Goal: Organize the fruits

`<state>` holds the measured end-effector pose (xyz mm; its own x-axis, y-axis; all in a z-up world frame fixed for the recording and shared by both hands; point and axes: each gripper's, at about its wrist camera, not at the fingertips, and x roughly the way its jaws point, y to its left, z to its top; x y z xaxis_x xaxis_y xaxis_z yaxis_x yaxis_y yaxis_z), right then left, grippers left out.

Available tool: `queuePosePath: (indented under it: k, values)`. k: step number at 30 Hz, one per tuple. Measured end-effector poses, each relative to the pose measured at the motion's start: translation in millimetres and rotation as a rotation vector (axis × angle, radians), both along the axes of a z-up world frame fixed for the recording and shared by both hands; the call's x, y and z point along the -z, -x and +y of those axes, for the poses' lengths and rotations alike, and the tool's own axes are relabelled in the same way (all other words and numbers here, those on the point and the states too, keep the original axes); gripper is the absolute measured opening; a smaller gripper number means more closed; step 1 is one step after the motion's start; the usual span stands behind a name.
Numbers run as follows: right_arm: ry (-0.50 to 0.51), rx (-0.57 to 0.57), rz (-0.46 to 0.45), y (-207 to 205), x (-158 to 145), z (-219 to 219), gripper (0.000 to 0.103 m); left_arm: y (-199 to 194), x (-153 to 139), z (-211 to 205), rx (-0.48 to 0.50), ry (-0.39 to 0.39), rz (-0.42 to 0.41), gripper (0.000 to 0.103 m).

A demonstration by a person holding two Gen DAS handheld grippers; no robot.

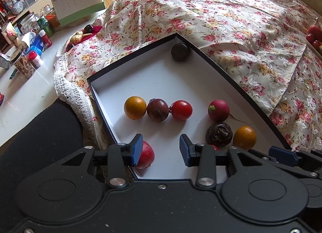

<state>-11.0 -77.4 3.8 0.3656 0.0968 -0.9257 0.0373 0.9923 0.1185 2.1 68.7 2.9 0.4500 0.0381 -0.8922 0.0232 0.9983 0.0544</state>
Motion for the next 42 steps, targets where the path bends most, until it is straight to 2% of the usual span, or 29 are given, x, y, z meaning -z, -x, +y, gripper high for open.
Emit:
queuePosePath:
  k: [42]
  values:
    - [0.004,0.002,-0.003,0.0,-1.0,-0.9,0.037,1.8,-0.9,0.3,0.007,-0.011,-0.014,0.048]
